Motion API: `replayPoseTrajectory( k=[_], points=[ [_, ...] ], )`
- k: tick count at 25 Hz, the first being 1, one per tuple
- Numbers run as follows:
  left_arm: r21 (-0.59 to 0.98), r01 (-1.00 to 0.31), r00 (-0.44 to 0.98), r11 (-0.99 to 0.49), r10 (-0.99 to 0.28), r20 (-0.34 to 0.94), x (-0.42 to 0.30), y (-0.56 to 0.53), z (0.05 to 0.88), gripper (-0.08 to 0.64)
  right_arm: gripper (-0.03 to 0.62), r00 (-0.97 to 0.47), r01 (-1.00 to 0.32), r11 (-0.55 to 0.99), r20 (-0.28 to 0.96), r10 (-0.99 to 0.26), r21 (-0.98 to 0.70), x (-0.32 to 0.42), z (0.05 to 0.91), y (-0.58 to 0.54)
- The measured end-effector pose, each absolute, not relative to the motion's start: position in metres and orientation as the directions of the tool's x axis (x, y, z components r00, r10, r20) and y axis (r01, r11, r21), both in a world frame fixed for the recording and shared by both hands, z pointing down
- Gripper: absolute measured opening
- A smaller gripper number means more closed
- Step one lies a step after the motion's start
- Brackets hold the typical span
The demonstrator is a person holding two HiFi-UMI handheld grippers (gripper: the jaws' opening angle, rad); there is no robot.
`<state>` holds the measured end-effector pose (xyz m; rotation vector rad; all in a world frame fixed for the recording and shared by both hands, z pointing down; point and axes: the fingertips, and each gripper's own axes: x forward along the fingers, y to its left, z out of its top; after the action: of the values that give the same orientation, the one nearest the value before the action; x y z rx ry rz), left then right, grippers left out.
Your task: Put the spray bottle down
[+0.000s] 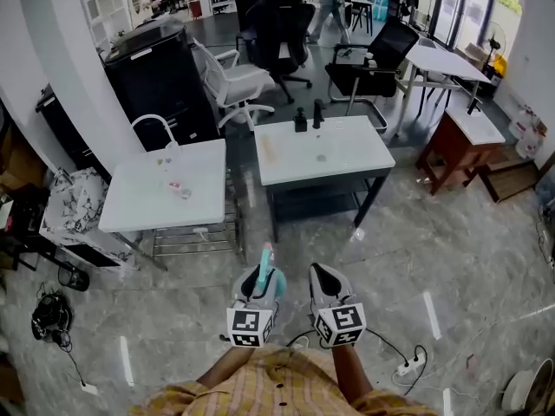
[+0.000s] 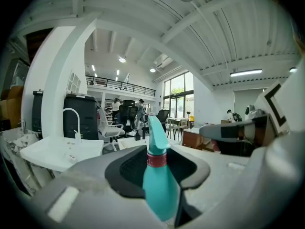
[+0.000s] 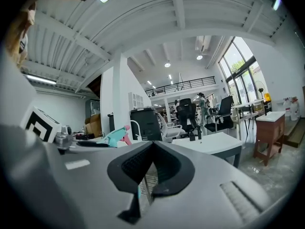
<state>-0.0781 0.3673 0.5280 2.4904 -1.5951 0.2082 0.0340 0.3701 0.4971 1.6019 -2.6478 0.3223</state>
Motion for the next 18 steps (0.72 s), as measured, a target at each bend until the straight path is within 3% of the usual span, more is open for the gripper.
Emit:
replayPoseTrajectory(
  k=[18],
  points=[
    [0.086,-0.906,0.422,-0.415,-0.868,0.263,-0.031,0.32,0.557,0.138,0.0,-0.469,-0.877,0.433,0.175,-0.865,-0.209,0.08,0.532,0.317]
  ],
)
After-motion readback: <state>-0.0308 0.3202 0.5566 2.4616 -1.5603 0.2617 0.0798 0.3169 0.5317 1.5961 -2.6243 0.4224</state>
